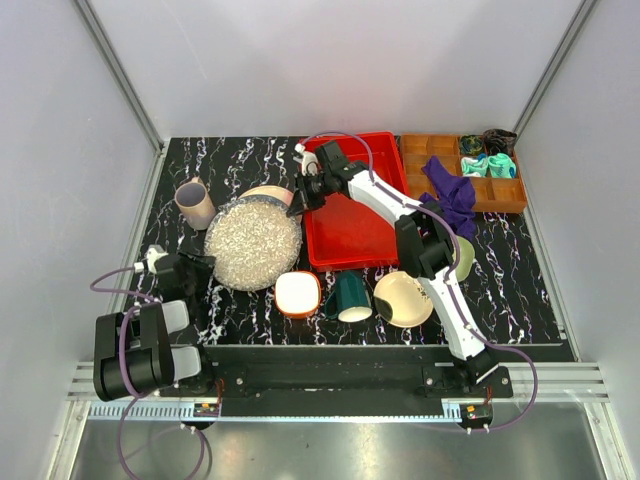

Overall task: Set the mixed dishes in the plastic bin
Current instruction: Pick up the plate at the center of the board.

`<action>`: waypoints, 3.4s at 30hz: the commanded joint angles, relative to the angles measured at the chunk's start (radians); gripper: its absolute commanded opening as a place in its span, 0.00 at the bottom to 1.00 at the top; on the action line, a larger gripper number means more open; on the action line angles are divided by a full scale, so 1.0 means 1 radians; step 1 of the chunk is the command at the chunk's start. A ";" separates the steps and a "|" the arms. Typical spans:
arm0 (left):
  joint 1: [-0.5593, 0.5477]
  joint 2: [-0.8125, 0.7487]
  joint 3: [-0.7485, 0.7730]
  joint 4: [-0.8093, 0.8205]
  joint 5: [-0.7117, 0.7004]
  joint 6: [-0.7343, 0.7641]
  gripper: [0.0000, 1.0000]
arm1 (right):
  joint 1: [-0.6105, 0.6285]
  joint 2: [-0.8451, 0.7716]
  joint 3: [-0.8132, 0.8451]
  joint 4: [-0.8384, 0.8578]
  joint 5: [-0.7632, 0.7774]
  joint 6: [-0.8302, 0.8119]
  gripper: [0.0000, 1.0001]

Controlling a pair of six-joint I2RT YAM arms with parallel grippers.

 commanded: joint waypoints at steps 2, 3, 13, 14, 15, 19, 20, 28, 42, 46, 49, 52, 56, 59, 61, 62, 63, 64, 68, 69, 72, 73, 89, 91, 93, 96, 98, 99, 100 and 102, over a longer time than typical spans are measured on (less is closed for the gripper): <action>-0.005 0.025 -0.021 0.046 0.067 -0.004 0.40 | 0.004 -0.082 0.057 0.044 -0.094 0.025 0.00; -0.005 0.023 -0.023 0.046 0.069 -0.003 0.38 | 0.004 -0.079 0.056 0.044 -0.096 0.025 0.00; -0.004 -0.032 -0.013 0.016 0.078 0.005 0.27 | 0.009 -0.078 0.056 0.043 -0.102 0.025 0.00; -0.005 -0.041 -0.012 0.008 0.075 0.008 0.27 | 0.011 -0.076 0.056 0.043 -0.102 0.025 0.00; -0.005 -0.060 -0.009 -0.003 0.075 0.011 0.26 | 0.011 -0.076 0.054 0.043 -0.104 0.023 0.00; -0.005 -0.115 0.013 -0.065 0.070 0.025 0.23 | 0.014 -0.076 0.054 0.041 -0.104 0.020 0.00; -0.005 -0.127 0.016 -0.076 0.066 0.029 0.22 | 0.014 -0.073 0.052 0.041 -0.104 0.022 0.00; -0.004 -0.236 0.049 -0.174 0.043 0.049 0.13 | 0.020 -0.061 0.063 0.038 -0.114 0.023 0.00; -0.005 -0.295 0.080 -0.230 0.032 0.056 0.00 | 0.024 -0.046 0.079 0.032 -0.130 0.023 0.00; -0.004 -0.308 0.095 -0.245 0.029 0.060 0.00 | 0.026 -0.046 0.088 0.030 -0.130 0.023 0.00; -0.004 -0.325 0.111 -0.265 0.029 0.066 0.00 | 0.026 -0.046 0.097 0.029 -0.128 0.026 0.00; -0.005 -0.345 0.125 -0.286 0.023 0.072 0.00 | 0.029 -0.046 0.111 0.030 -0.128 0.028 0.00; -0.004 -0.374 0.149 -0.316 0.020 0.080 0.00 | 0.034 -0.046 0.123 0.027 -0.127 0.031 0.00; -0.004 -0.388 0.169 -0.343 0.020 0.088 0.00 | 0.034 -0.053 0.129 0.029 -0.119 0.031 0.00; -0.005 -0.393 0.177 -0.349 0.023 0.095 0.00 | 0.034 -0.058 0.135 0.027 -0.116 0.032 0.00; -0.005 -0.396 0.187 -0.355 0.026 0.098 0.00 | 0.035 -0.061 0.135 0.029 -0.111 0.031 0.00; -0.007 -0.397 0.192 -0.356 0.036 0.100 0.00 | 0.034 -0.064 0.137 0.027 -0.110 0.032 0.00; -0.005 -0.397 0.198 -0.356 0.043 0.102 0.00 | 0.034 -0.069 0.137 0.027 -0.107 0.031 0.00; -0.007 -0.397 0.223 -0.357 0.073 0.114 0.00 | 0.032 -0.087 0.128 0.029 -0.087 0.026 0.00; -0.010 -0.399 0.227 -0.359 0.073 0.118 0.00 | 0.034 -0.092 0.126 0.029 -0.084 0.025 0.00; -0.024 -0.397 0.241 -0.362 0.073 0.126 0.00 | 0.034 -0.102 0.123 0.027 -0.076 0.022 0.00; -0.027 -0.393 0.247 -0.360 0.075 0.126 0.00 | 0.034 -0.107 0.121 0.027 -0.073 0.019 0.00; -0.120 -0.336 0.335 -0.360 0.043 0.144 0.00 | 0.024 -0.175 0.082 0.027 -0.027 0.002 0.00; -0.130 -0.322 0.347 -0.354 0.041 0.146 0.00 | 0.017 -0.191 0.071 0.029 -0.016 -0.001 0.00; -0.147 -0.302 0.359 -0.348 0.035 0.148 0.00 | 0.011 -0.208 0.050 0.030 -0.012 -0.006 0.00; -0.183 -0.270 0.387 -0.346 0.018 0.158 0.00 | -0.005 -0.231 0.017 0.040 -0.006 -0.006 0.00; -0.218 -0.253 0.411 -0.343 -0.003 0.166 0.00 | -0.015 -0.244 -0.015 0.052 -0.001 -0.005 0.00; -0.229 -0.235 0.425 -0.343 -0.010 0.169 0.00 | -0.022 -0.256 -0.026 0.063 -0.001 -0.005 0.00; -0.234 -0.226 0.433 -0.340 -0.013 0.167 0.00 | -0.029 -0.262 -0.038 0.067 0.001 -0.005 0.00; -0.263 -0.194 0.454 -0.330 -0.019 0.167 0.00 | -0.038 -0.282 -0.072 0.086 0.001 0.000 0.00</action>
